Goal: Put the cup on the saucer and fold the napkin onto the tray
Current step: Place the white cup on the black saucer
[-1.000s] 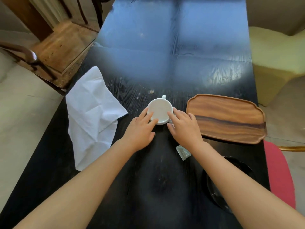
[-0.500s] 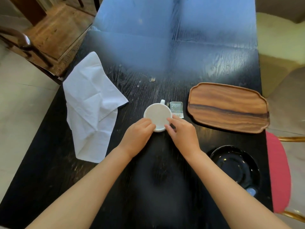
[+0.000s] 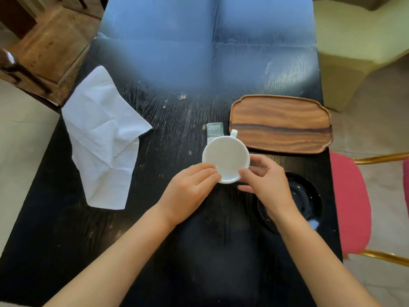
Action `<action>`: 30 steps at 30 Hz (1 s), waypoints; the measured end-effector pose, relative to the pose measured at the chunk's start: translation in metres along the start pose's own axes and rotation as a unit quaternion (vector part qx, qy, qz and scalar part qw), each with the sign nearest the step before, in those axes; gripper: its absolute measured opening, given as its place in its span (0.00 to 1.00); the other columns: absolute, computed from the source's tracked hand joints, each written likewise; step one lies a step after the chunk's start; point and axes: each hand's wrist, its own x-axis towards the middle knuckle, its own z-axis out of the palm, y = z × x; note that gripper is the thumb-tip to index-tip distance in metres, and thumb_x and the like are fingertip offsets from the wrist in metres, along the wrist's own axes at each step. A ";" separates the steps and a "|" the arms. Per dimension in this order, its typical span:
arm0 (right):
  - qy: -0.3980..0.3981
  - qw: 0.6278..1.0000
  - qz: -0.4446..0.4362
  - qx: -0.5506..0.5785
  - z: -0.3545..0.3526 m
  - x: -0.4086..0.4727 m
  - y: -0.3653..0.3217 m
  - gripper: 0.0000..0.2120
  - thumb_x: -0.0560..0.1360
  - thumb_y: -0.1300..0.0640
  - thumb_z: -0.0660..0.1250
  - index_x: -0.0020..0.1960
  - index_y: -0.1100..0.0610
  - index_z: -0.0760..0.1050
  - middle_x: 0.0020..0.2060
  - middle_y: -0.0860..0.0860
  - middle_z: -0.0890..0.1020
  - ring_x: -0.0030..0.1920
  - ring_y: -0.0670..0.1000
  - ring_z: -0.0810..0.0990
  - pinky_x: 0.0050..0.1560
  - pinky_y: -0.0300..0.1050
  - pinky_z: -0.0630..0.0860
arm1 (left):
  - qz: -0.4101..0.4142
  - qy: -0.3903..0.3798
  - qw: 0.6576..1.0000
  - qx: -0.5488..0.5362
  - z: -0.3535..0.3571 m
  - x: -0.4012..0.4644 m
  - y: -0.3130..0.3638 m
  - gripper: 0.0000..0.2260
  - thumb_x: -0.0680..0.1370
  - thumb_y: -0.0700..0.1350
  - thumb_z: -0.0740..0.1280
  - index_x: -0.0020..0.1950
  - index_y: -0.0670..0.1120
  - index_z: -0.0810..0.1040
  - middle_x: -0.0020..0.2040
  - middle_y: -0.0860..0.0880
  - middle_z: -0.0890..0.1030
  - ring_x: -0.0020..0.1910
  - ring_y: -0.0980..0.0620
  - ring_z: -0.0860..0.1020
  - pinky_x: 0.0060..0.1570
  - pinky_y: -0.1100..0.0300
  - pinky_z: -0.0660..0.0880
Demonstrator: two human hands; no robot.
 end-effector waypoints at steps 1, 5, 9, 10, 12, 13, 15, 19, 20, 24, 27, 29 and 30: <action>0.008 1.000 0.002 0.012 -0.009 -0.003 0.000 0.13 0.69 0.64 0.68 0.52 0.52 0.77 0.38 0.50 0.86 0.41 0.48 0.85 0.34 0.39 0.80 | -0.005 0.007 1.000 -0.017 0.004 0.004 0.008 0.06 0.73 0.34 0.71 0.49 0.37 0.82 0.48 0.42 0.84 0.53 0.44 0.81 0.54 0.51 0.78; 0.049 0.998 0.027 0.040 -0.044 -0.011 0.004 0.14 0.69 0.67 0.65 0.50 0.51 0.77 0.34 0.49 0.86 0.38 0.49 0.85 0.32 0.37 0.79 | -0.200 0.063 0.948 -0.240 0.017 0.019 0.042 0.23 0.72 0.37 0.71 0.67 0.42 0.71 0.66 0.49 0.73 0.67 0.53 0.70 0.63 0.58 0.72; 0.071 0.997 0.020 0.029 -0.077 -0.018 0.011 0.16 0.68 0.67 0.65 0.44 0.46 0.77 0.37 0.52 0.85 0.38 0.49 0.85 0.33 0.39 0.80 | -0.460 0.035 0.779 -0.425 0.031 0.044 0.066 0.16 0.74 0.46 0.69 0.61 0.55 0.74 0.58 0.53 0.80 0.54 0.59 0.79 0.51 0.56 0.79; 0.078 0.996 0.019 0.030 -0.085 -0.020 0.012 0.16 0.68 0.67 0.65 0.43 0.45 0.77 0.37 0.52 0.85 0.37 0.49 0.85 0.33 0.39 0.80 | -0.473 0.015 0.763 -0.441 0.036 0.049 0.070 0.13 0.74 0.45 0.69 0.57 0.57 0.77 0.54 0.54 0.82 0.50 0.60 0.81 0.46 0.57 0.80; 0.087 0.996 0.019 0.031 -0.101 -0.024 0.016 0.16 0.69 0.67 0.65 0.44 0.46 0.77 0.37 0.53 0.85 0.36 0.49 0.85 0.32 0.39 0.79 | -0.462 -0.003 0.759 -0.459 0.045 0.059 0.080 0.12 0.74 0.42 0.70 0.50 0.60 0.79 0.46 0.62 0.83 0.45 0.62 0.82 0.39 0.63 0.80; 0.089 0.995 0.020 0.030 -0.109 -0.025 0.019 0.16 0.69 0.68 0.65 0.45 0.47 0.77 0.38 0.54 0.85 0.35 0.48 0.85 0.32 0.38 0.79 | -0.458 -0.009 0.757 -0.467 0.050 0.063 0.086 0.13 0.74 0.41 0.69 0.49 0.61 0.79 0.44 0.62 0.83 0.45 0.62 0.82 0.37 0.64 0.79; 0.092 0.995 0.027 0.026 -0.122 -0.028 0.027 0.15 0.69 0.68 0.64 0.47 0.49 0.75 0.39 0.55 0.84 0.35 0.47 0.84 0.31 0.38 0.79 | -0.458 -0.017 0.747 -0.482 0.060 0.067 0.098 0.14 0.75 0.39 0.68 0.49 0.60 0.79 0.45 0.59 0.83 0.45 0.61 0.82 0.37 0.65 0.79; 0.091 0.995 0.044 0.010 -0.140 -0.033 0.045 0.14 0.70 0.68 0.64 0.51 0.53 0.74 0.42 0.56 0.84 0.38 0.48 0.84 0.32 0.38 0.78 | -0.483 -0.022 0.727 -0.488 0.078 0.061 0.119 0.15 0.75 0.39 0.68 0.48 0.62 0.80 0.46 0.60 0.83 0.47 0.62 0.81 0.39 0.66 0.79; 0.087 0.995 0.047 0.004 -0.143 -0.033 0.049 0.14 0.70 0.68 0.64 0.50 0.52 0.74 0.42 0.56 0.84 0.40 0.49 0.84 0.32 0.38 0.79 | -0.489 -0.024 0.724 -0.486 0.081 0.057 0.122 0.16 0.75 0.40 0.68 0.48 0.63 0.80 0.46 0.61 0.83 0.48 0.62 0.81 0.39 0.65 0.79; 0.074 0.996 0.049 -0.013 -0.146 -0.034 0.063 0.16 0.70 0.67 0.65 0.46 0.46 0.74 0.41 0.52 0.84 0.42 0.48 0.84 0.33 0.39 0.79 | -0.508 -0.020 0.718 -0.475 0.091 0.044 0.132 0.15 0.75 0.41 0.68 0.50 0.63 0.80 0.49 0.61 0.84 0.50 0.61 0.81 0.40 0.65 0.79; 0.066 0.997 0.047 -0.018 -0.144 -0.032 0.069 0.16 0.70 0.67 0.64 0.45 0.45 0.74 0.41 0.50 0.84 0.42 0.47 0.84 0.33 0.39 0.80 | -0.515 -0.014 0.722 -0.462 0.095 0.038 0.135 0.15 0.75 0.41 0.68 0.50 0.63 0.80 0.49 0.60 0.84 0.50 0.61 0.81 0.41 0.64 0.79; 0.061 0.997 0.047 -0.024 -0.143 -0.031 0.071 0.17 0.70 0.67 0.64 0.45 0.44 0.74 0.41 0.50 0.84 0.43 0.47 0.84 0.34 0.40 0.80 | -0.519 -0.007 0.723 -0.456 0.097 0.035 0.135 0.14 0.75 0.41 0.68 0.52 0.62 0.80 0.50 0.59 0.84 0.50 0.60 0.81 0.41 0.64 0.79; 0.058 0.997 0.047 -0.028 -0.143 -0.030 0.072 0.16 0.70 0.66 0.64 0.45 0.44 0.74 0.41 0.50 0.84 0.43 0.47 0.84 0.34 0.40 0.80 | -0.521 -0.004 0.724 -0.452 0.098 0.034 0.135 0.14 0.75 0.42 0.68 0.53 0.60 0.80 0.51 0.58 0.83 0.50 0.60 0.81 0.42 0.63 0.80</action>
